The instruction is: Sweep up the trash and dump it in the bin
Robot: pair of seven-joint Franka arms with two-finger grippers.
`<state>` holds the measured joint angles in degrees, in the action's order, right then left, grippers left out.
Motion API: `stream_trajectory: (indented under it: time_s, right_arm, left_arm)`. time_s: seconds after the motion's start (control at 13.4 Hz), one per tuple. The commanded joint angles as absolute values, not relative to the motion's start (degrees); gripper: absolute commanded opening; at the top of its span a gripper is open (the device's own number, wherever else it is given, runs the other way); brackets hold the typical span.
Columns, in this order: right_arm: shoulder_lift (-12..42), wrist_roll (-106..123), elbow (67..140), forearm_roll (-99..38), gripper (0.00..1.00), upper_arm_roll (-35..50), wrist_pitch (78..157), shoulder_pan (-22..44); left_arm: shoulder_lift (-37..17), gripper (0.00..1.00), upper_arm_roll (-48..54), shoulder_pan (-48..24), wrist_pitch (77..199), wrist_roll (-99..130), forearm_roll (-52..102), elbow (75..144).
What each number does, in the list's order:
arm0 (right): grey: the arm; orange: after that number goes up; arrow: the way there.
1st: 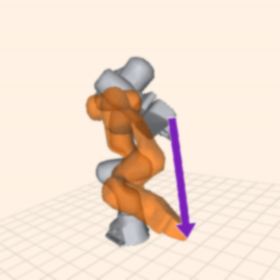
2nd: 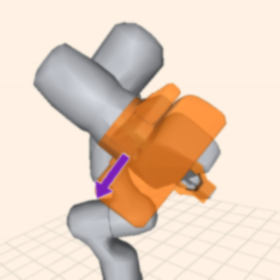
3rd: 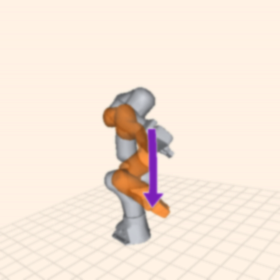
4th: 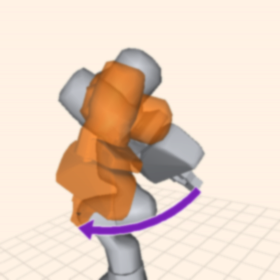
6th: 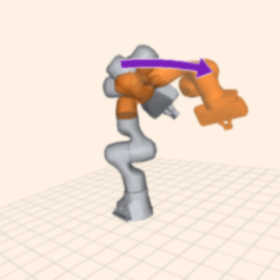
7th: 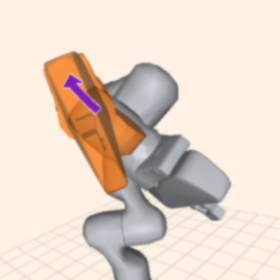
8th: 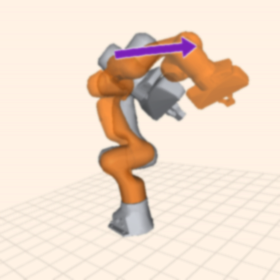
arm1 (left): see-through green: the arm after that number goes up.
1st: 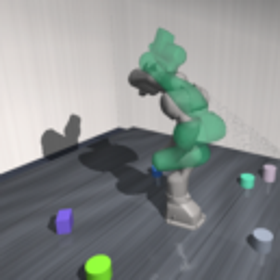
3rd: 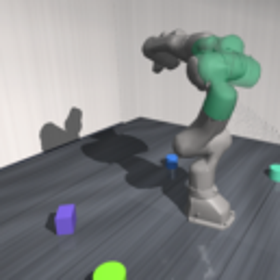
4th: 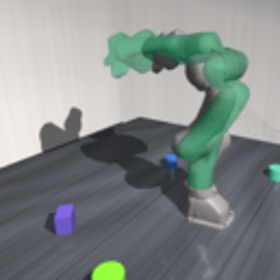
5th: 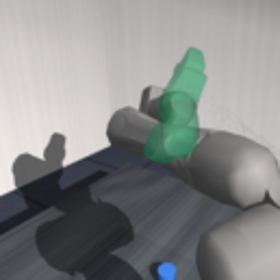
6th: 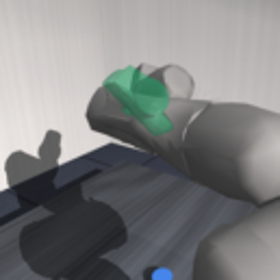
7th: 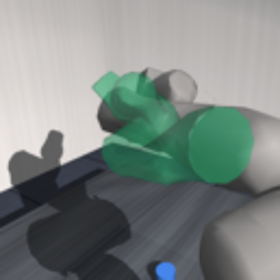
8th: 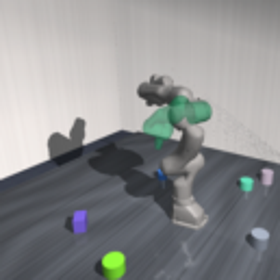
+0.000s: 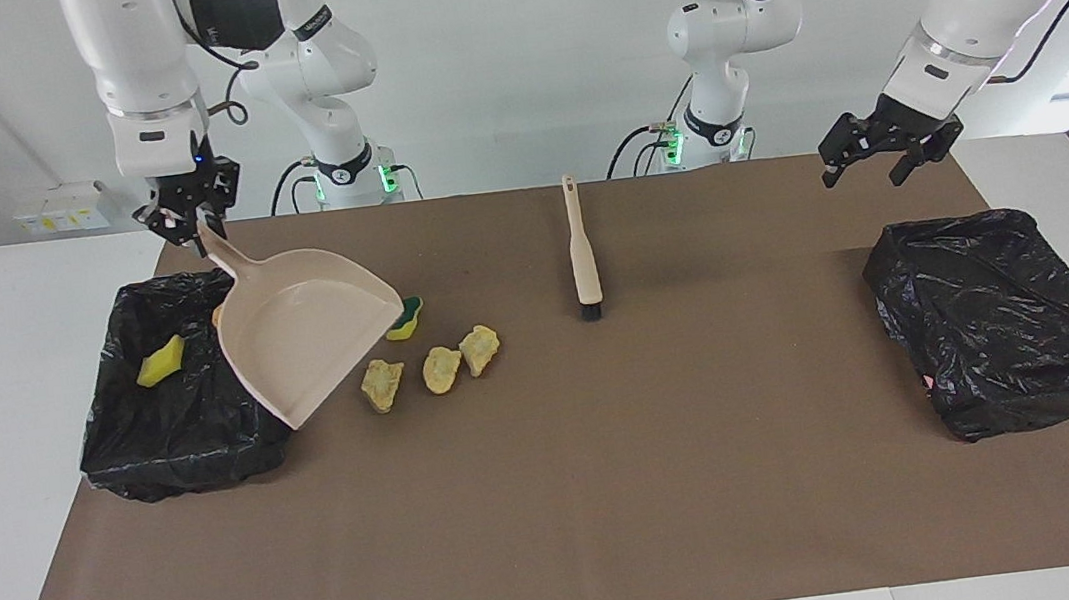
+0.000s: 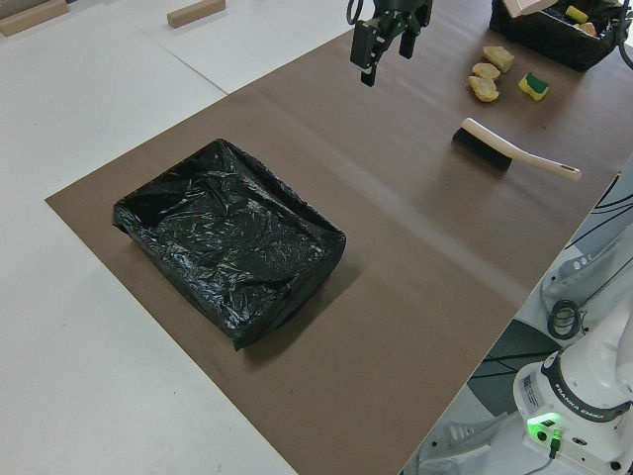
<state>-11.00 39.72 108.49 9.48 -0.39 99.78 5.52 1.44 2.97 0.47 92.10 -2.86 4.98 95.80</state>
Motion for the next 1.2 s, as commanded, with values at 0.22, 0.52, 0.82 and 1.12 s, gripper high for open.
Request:
stream_trajectory:
  time_s: [0.22, 0.52, 0.82, 1.12]
  right_arm:
    - [-2.65, 0.41, 103.46, 2.99, 0.0, -0.79, 105.54, 16.41]
    - [6.12, -20.16, 99.78, 2.02, 0.0, -0.7, 112.75, 25.73]
    - [19.04, -33.71, 91.07, 0.88, 0.0, -0.79, 118.36, 32.85]
    - [31.7, -42.16, 82.46, 1.93, 0.0, -0.88, 122.69, 37.52]
  left_arm:
    - [-0.53, 1.0, 3.52, 0.18, 91.84, -3.08, 3.6, 93.78]
    - [-0.79, 1.0, 3.52, 0.18, 92.81, -3.16, 3.69, 93.43]
    - [-0.79, 1.0, 3.52, 0.26, 94.91, -3.25, 3.0, 93.43]
    - [0.0, 1.0, 3.6, 0.7, 92.04, -2.55, 2.37, 89.49]
